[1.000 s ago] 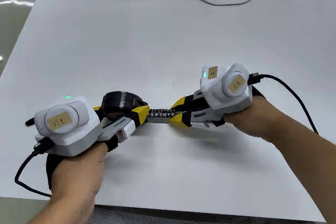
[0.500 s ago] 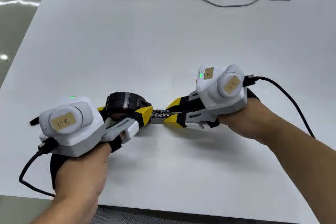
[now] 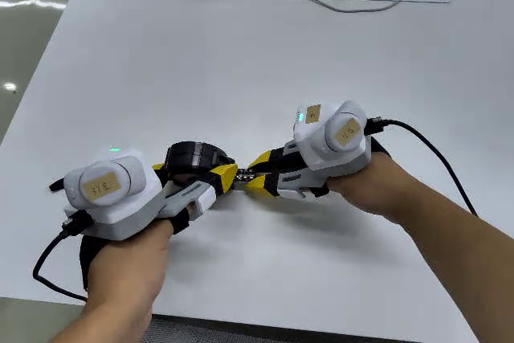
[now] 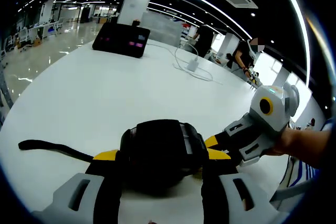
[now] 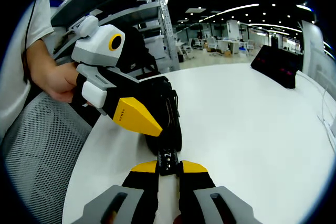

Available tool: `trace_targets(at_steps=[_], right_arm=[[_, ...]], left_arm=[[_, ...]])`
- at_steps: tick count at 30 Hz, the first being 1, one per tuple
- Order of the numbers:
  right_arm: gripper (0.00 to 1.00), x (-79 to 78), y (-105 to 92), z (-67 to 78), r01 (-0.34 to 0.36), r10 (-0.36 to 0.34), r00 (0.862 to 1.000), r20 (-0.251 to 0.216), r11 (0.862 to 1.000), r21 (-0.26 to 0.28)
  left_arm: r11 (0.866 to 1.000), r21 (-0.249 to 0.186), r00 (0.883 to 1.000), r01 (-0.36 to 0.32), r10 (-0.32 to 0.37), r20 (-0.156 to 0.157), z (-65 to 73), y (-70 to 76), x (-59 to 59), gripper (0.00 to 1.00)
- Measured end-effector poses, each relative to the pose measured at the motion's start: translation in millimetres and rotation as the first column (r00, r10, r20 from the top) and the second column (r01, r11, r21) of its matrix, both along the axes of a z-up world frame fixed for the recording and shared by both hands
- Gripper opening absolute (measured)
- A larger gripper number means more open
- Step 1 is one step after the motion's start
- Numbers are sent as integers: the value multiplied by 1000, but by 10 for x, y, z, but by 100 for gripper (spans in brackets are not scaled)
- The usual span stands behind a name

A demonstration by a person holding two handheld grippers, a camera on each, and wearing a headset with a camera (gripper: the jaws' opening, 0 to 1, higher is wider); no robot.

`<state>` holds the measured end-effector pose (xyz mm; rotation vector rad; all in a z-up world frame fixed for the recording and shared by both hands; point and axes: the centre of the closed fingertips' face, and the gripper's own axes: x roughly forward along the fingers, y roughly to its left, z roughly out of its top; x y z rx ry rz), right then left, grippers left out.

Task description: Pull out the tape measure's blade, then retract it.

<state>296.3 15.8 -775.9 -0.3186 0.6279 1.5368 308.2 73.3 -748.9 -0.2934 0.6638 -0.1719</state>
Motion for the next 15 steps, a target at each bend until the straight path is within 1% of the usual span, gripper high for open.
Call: trace_targets(at_steps=[15], right_arm=[[11,-13,98,-3,-10,9,1000,10,1000,17]], left_arm=[[1000,-2,1000,-1,1,3,-3,6,0,57]])
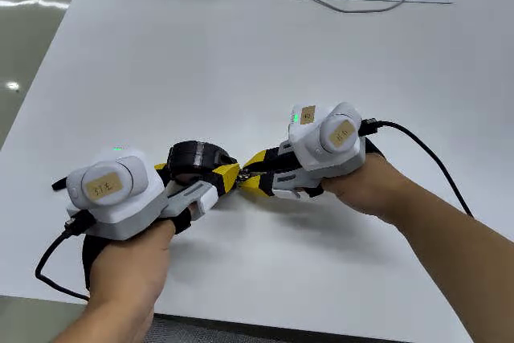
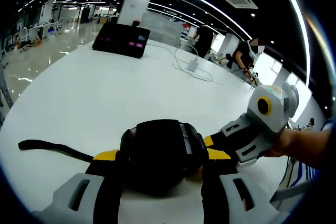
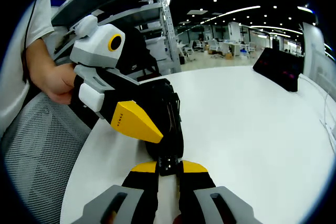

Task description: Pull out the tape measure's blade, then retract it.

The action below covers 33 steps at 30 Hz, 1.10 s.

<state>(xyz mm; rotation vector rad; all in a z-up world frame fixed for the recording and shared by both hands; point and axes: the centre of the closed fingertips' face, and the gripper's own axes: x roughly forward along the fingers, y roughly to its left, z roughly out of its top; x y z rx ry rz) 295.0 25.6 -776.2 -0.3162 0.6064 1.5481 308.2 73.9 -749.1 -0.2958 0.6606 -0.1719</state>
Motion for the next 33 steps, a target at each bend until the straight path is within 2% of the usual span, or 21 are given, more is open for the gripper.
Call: trace_targets(at_steps=[16,19,21,24,33], right_arm=[[13,-12,22,-4,-3,3,1000,-1,1000,6],[14,-22,25,-7,-4,4,1000,4,1000,0],[15,-31,23,-1,-6,6,1000,2,1000,-3],[23,0,9,13,20,-20,1000,-5,1000,2],[23,-20,-12,48,23,-23,1000,-19,1000,8]], left_arm=[[1000,-6,1000,7,-7,6,-1,1,10,59],[1000,3,1000,11,-11,21,1,-5,7,59],[1000,7,1000,16,-16,25,7,-12,6,60],[1000,6,1000,17,-17,25,9,-16,6,60],[1000,12,999,22,-22,28,13,-21,10,60]])
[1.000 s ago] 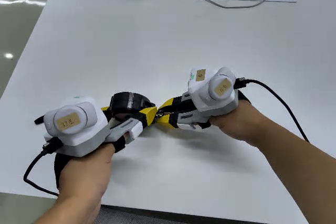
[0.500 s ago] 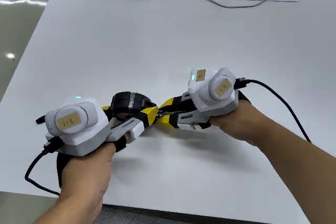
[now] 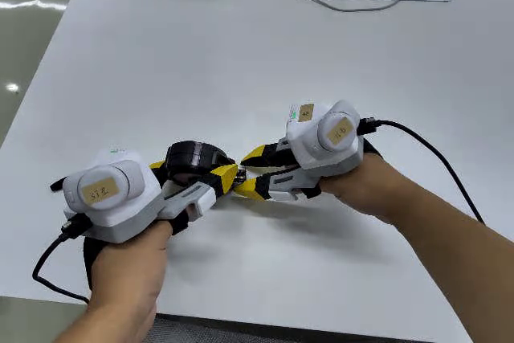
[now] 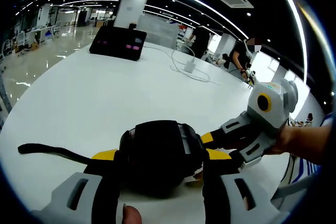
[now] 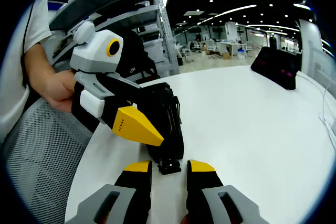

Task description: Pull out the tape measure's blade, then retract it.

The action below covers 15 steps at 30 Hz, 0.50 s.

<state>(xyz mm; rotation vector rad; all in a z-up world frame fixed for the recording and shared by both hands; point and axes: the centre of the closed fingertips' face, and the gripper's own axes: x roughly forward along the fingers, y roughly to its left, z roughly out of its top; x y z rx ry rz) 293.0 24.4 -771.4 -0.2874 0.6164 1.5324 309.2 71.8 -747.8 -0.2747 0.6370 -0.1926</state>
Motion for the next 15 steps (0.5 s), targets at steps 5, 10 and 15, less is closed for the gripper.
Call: trace_targets(at_steps=[5,10,15], right_arm=[[25,-6,-31,-2,8,-8,1000,-4,1000,-4],[33,11,-69,37,28,-28,1000,-2,1000,2],[39,19,-101,70,47,-47,999,-4,999,4]], left_arm=[[1000,11,1000,8,-8,5,9,-4,2,60],[999,33,1000,25,-25,15,26,-1,12,60],[999,29,999,39,-39,20,46,11,7,59]])
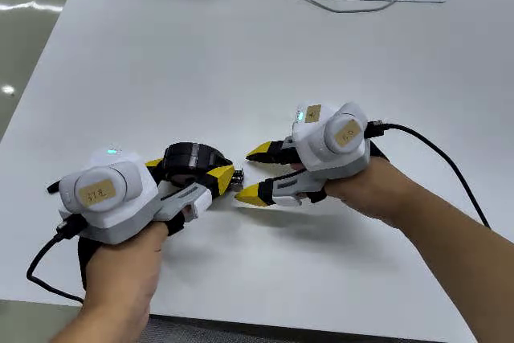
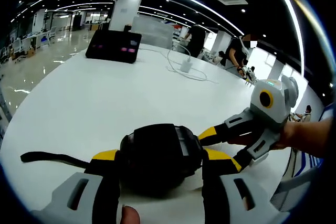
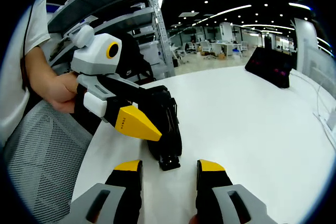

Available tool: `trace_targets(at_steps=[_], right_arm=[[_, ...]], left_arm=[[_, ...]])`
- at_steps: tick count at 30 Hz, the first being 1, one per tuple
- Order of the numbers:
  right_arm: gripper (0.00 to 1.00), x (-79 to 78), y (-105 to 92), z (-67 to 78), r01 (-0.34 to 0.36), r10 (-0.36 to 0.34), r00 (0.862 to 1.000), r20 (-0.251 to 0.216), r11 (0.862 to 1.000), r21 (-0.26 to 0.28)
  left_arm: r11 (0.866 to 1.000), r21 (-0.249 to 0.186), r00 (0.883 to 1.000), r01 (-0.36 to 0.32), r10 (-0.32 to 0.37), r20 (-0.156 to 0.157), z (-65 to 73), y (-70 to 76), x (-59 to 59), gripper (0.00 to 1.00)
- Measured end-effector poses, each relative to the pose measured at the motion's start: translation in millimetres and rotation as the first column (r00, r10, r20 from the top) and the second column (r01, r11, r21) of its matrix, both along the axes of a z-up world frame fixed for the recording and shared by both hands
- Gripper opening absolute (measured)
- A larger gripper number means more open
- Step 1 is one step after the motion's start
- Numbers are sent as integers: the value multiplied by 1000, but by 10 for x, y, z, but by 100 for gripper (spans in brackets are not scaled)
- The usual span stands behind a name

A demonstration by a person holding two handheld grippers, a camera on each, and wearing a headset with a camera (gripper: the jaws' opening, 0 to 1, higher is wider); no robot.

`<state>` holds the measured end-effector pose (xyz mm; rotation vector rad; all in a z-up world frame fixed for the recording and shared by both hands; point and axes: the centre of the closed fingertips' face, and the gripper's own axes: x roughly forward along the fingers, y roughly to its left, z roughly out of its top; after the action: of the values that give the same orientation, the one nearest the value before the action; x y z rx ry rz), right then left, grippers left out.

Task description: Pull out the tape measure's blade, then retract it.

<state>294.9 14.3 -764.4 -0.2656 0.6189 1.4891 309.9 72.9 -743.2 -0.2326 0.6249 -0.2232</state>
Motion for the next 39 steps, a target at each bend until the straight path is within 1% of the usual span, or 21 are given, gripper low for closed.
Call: trace_targets(at_steps=[1,4,7,10,12,14,15,16,18,21,22,23,25,26,27,28,30,33,36,39], right_arm=[[40,-8,-2,2,3,-3,1000,-9,1000,-1],[41,-6,-9,-3,8,-8,1000,-10,1000,-3],[43,-15,-23,15,14,-14,1000,-12,1000,-6],[45,-22,-51,35,19,-19,1000,-7,1000,-9],[46,-27,-71,63,25,-25,1000,-7,1000,0],[49,-31,-91,80,28,-28,1000,2,1000,-3],[50,-31,-101,87,29,-29,1000,2,1000,-4],[50,-32,-120,103,31,-31,1000,2,1000,-3],[52,-24,-146,118,37,-37,999,6,999,-4],[54,-14,-200,146,46,-46,999,12,999,-4],[55,-16,-213,151,48,-48,999,14,999,-5],[56,-14,-234,161,52,-52,998,20,999,-5],[58,-21,-261,179,56,-56,998,17,998,-1],[59,-21,-282,191,62,-62,998,20,998,-1],[60,-25,-297,199,63,-63,998,24,998,1],[60,-36,-319,206,64,-64,998,18,998,2],[62,-38,-353,212,73,-73,997,26,997,0],[64,-53,-419,230,81,-81,996,28,997,-4],[66,-61,-480,250,90,-90,995,35,996,-5],[67,-60,-544,276,103,-103,994,38,995,-2]], left_arm=[[1000,-4,1000,2,-2,1,8,2,-3,58],[1000,-5,1000,13,-13,5,21,2,-4,58],[999,6,999,31,-31,10,44,3,-3,57],[999,13,999,48,-48,13,66,-1,-2,57],[998,22,998,59,-60,17,81,0,-1,57],[998,17,998,66,-66,11,89,-5,-8,57],[997,24,997,72,-72,9,89,-2,-10,57],[996,30,996,84,-84,11,96,-8,-13,57],[995,29,995,94,-94,14,109,-18,-18,58],[988,66,990,139,-140,19,124,-39,-41,60],[986,73,988,149,-151,20,129,-49,-46,61],[983,83,986,164,-166,19,135,-60,-54,62],[979,94,983,182,-185,22,150,-79,-62,65],[975,109,980,194,-197,18,151,-83,-69,68],[973,112,979,201,-204,18,154,-87,-71,69],[971,115,977,209,-213,19,161,-89,-77,69],[969,116,975,218,-221,18,164,-90,-85,69],[961,126,968,246,-249,7,163,-99,-124,74],[953,140,963,267,-271,5,173,-86,-155,76],[946,145,956,289,-293,10,198,-70,-185,79]])
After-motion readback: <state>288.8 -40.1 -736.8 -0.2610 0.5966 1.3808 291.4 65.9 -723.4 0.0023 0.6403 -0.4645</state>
